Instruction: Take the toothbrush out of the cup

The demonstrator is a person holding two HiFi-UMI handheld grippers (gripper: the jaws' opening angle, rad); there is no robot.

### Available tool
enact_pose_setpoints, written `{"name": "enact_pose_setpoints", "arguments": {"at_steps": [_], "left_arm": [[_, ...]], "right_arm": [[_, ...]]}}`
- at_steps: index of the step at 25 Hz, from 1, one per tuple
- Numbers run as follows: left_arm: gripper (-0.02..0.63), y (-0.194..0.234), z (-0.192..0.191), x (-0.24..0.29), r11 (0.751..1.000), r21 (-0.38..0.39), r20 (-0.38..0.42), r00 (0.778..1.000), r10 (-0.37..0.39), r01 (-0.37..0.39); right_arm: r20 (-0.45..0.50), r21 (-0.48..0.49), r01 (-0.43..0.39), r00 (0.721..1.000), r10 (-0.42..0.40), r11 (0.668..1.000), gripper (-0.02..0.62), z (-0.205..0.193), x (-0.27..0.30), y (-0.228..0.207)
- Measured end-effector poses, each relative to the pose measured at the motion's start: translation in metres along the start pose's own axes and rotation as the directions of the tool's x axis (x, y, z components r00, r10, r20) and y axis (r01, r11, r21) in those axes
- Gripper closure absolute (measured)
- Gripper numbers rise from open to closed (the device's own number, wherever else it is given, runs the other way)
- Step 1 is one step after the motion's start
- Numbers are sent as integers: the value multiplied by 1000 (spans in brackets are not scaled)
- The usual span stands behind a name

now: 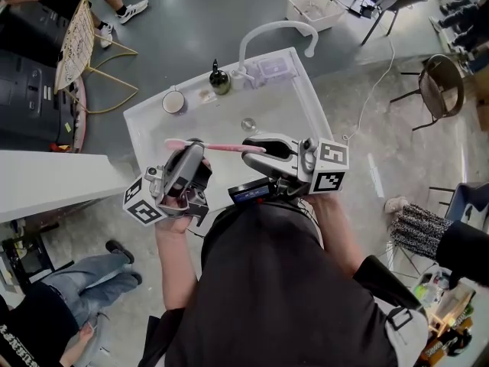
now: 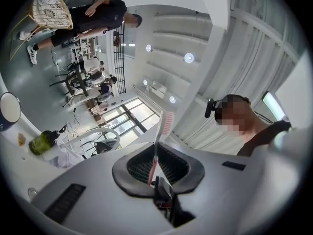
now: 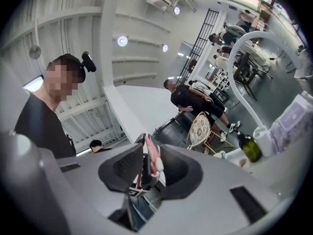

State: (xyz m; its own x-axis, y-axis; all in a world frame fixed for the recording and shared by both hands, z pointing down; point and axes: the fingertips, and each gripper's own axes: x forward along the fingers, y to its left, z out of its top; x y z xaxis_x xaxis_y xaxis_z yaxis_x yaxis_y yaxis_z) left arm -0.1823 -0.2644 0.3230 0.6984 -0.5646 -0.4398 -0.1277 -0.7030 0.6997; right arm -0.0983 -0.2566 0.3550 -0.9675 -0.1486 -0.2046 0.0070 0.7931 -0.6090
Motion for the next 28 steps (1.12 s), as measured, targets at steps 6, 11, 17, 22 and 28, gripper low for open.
{"name": "enact_pose_setpoints", "arguments": {"at_steps": [6, 11, 17, 22, 28], "left_arm": [[577, 0, 1, 1, 1000, -20, 18, 1000, -14, 14], [577, -1, 3, 5, 998, -47, 42, 999, -29, 31], [577, 2, 4, 9, 1000, -23, 62, 998, -4, 5], [574, 8, 6, 12, 999, 12, 69, 997, 37, -38], [574, 15, 6, -1, 995, 45, 66, 994, 86, -89]], "right_arm": [[-8, -9, -24, 1000, 24, 1000, 535, -1, 1, 6], [-28, -20, -28, 999, 28, 999, 537, -5, 2, 9], [-15, 24, -34, 999, 34, 999, 545, -5, 0, 8], [31, 102, -41, 999, 38, 994, 545, -3, 0, 2], [89, 140, -31, 996, 19, 990, 545, 5, -5, -4]]}}
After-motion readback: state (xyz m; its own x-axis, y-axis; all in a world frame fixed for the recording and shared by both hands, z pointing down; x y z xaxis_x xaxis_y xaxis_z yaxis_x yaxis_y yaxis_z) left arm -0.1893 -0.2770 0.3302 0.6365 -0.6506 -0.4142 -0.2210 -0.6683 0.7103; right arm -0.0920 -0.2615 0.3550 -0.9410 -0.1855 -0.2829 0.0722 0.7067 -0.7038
